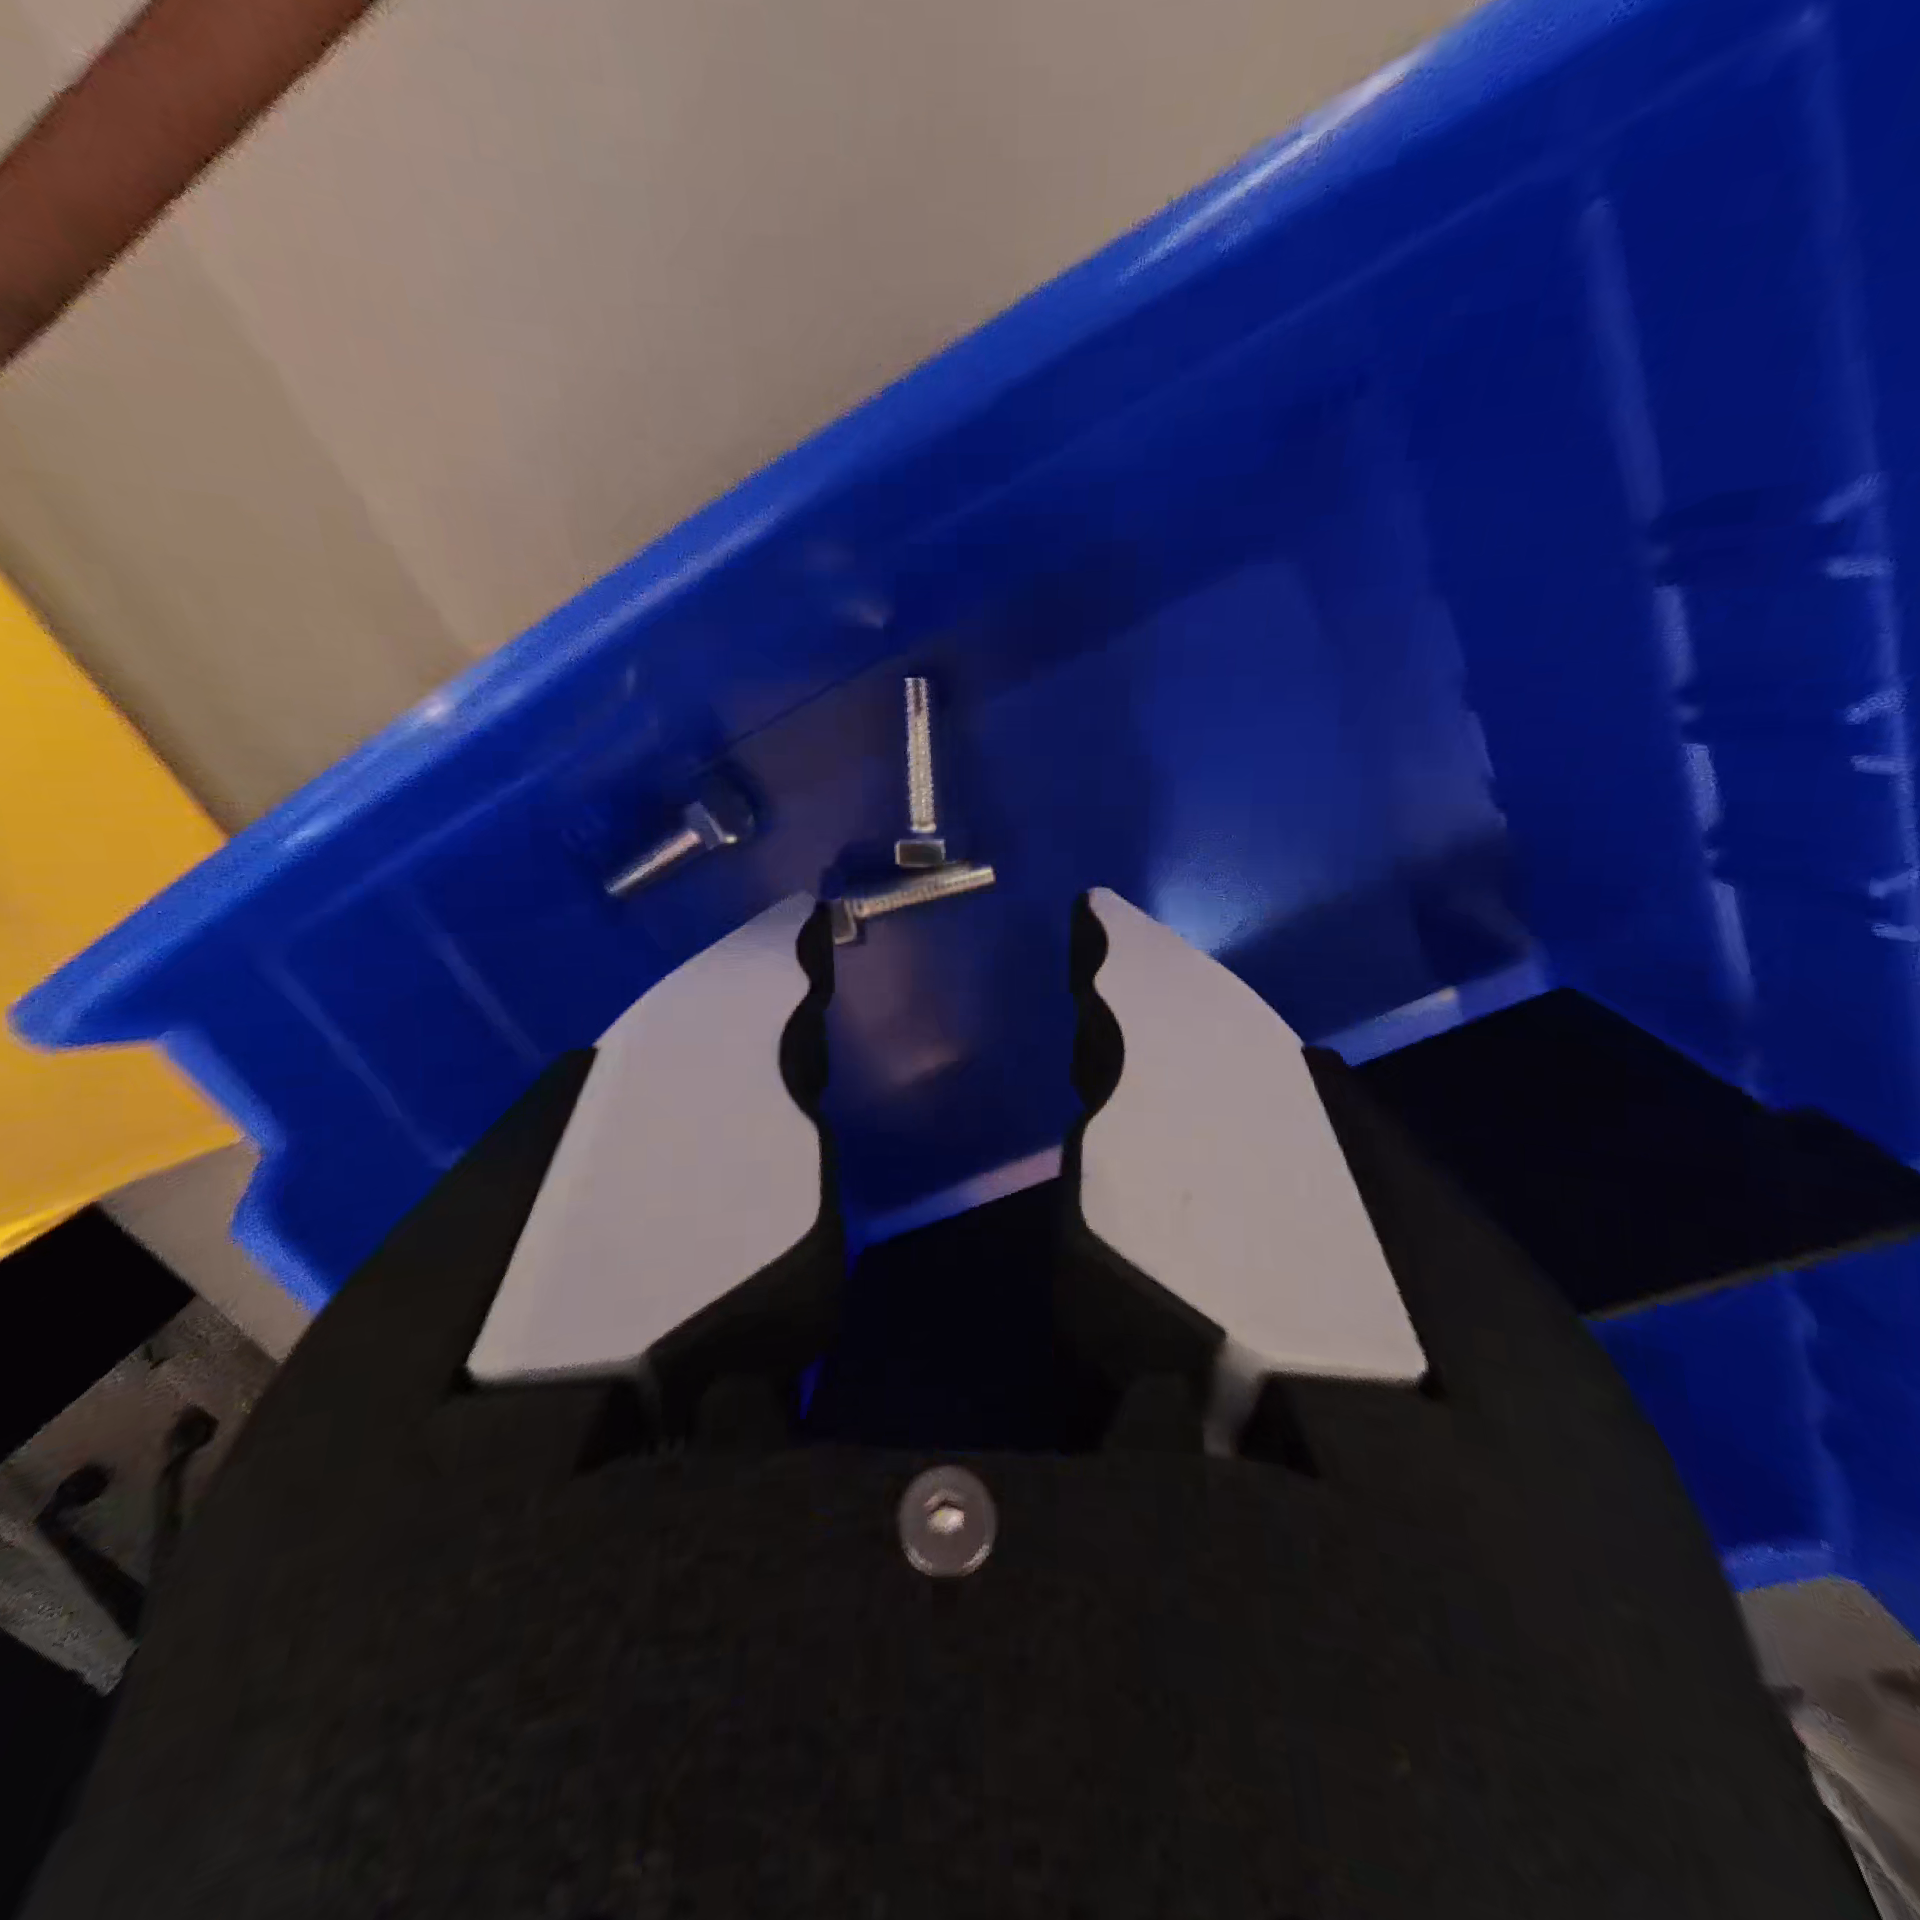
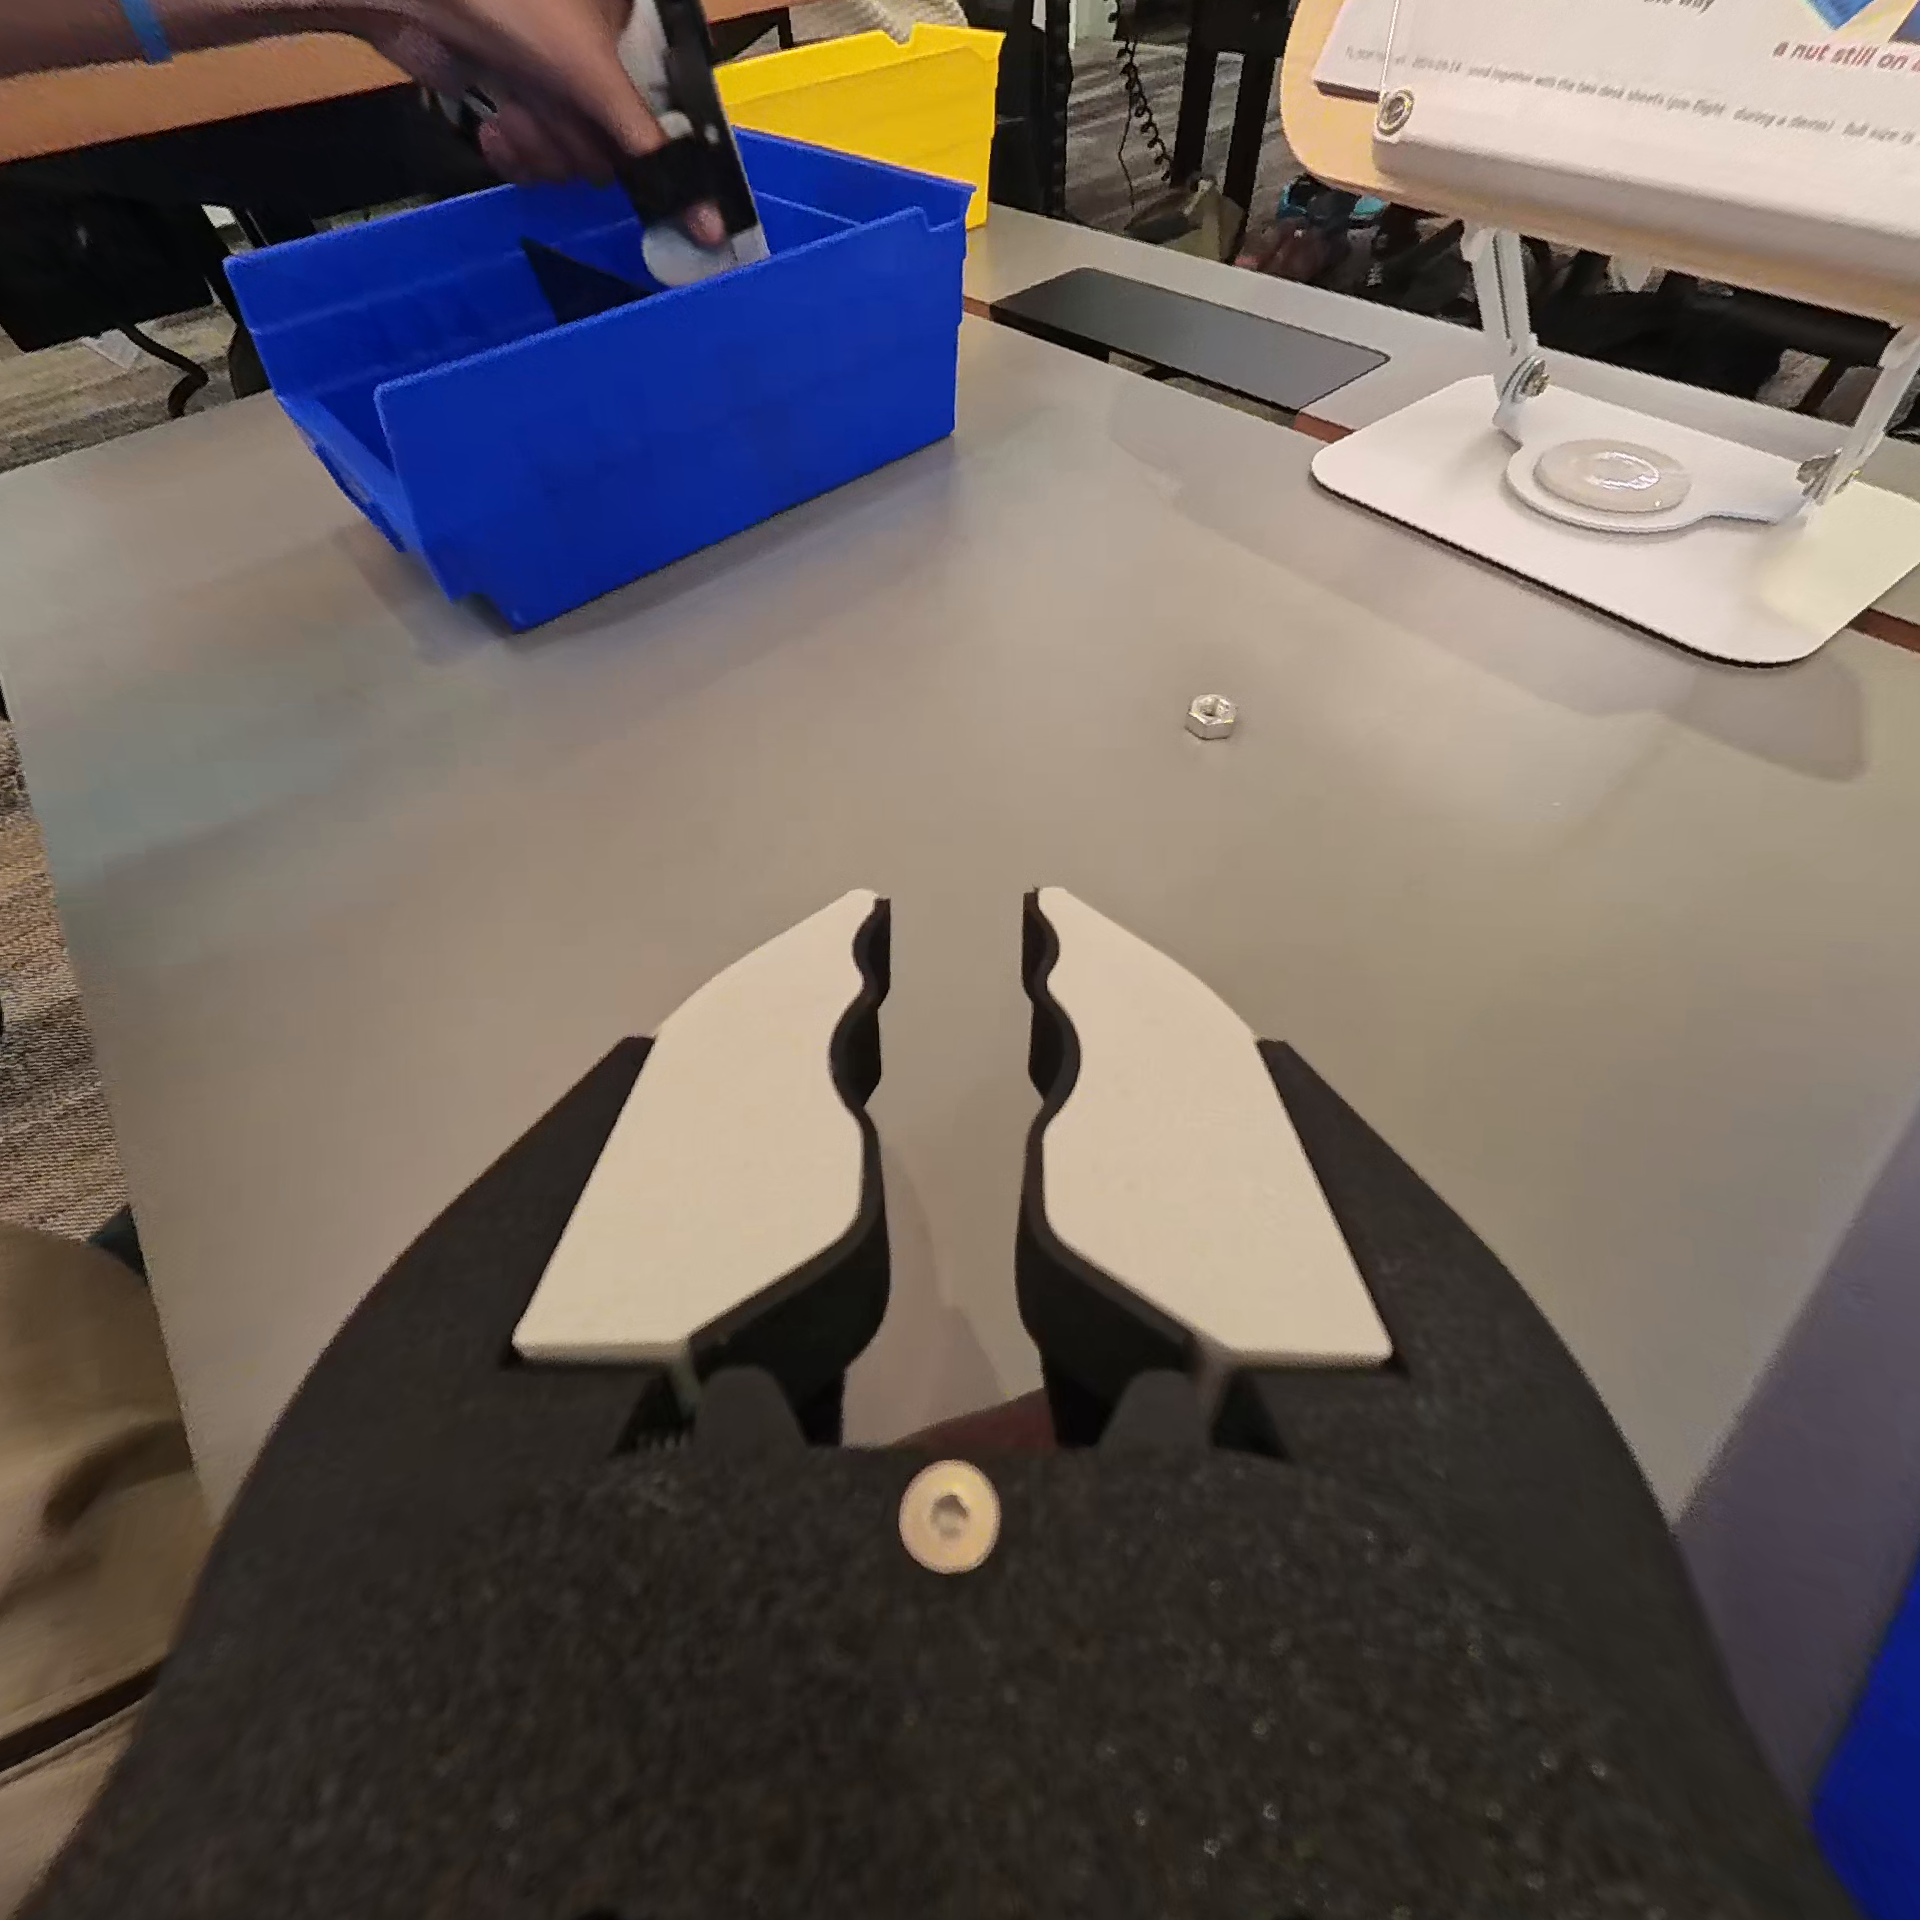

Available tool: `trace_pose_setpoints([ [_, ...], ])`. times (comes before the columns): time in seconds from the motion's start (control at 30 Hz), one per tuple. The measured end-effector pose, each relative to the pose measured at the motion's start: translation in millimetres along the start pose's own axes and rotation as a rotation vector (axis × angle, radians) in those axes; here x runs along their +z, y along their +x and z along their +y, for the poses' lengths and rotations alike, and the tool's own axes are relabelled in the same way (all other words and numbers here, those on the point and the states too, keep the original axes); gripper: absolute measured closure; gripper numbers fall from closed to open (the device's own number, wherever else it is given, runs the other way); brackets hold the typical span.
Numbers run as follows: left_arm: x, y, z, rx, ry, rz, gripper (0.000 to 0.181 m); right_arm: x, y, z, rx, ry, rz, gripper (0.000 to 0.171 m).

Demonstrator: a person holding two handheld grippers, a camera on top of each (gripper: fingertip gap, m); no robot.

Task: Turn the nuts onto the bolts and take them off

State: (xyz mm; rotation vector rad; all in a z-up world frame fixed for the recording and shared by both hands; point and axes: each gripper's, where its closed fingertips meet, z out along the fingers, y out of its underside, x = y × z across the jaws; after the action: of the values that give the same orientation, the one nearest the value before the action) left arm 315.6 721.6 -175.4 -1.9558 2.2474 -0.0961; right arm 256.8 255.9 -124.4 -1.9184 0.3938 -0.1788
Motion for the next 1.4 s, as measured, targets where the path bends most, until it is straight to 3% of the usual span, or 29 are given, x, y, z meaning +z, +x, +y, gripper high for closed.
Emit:
trace_pose_setpoints([
  [0.17,23,-7,4,0.025,-0.103,0.000,0.139,-5,6,2,0.002,-0.002,0.005,0.147],
  [0.4,39,-12,7,0.011,-0.125,0.032,0.139,-11,10,3,0.014,0.000,0.020,0.147],
  [0.53,40,-8,2,0.008,-0.082,0.070,0.160,-10,10,3,0.012,-0.003,0.019,0.147],
  [0.83,34,-7,6,0.097,-0.074,0.006,0.161,-9,4,-2,0.014,0.010,0.008,0.148],
  [1.0,-21,7,-11,0.142,0.173,0.030,0.161,-10,0,-6,-0.014,0.006,0.008,0.148],
  [1.07,-59,26,-18,0.184,0.379,0.059,0.161,-11,1,-8,-0.017,0.013,0.014,0.148],
  [1.23,-156,107,-4,0.201,0.891,0.173,0.162,-9,1,-13,-0.021,0.022,0.018,0.148],
  [1.4,-195,213,38,0.150,1.200,0.280,0.162,-7,-4,-10,-0.029,0.014,0.026,0.148],
])
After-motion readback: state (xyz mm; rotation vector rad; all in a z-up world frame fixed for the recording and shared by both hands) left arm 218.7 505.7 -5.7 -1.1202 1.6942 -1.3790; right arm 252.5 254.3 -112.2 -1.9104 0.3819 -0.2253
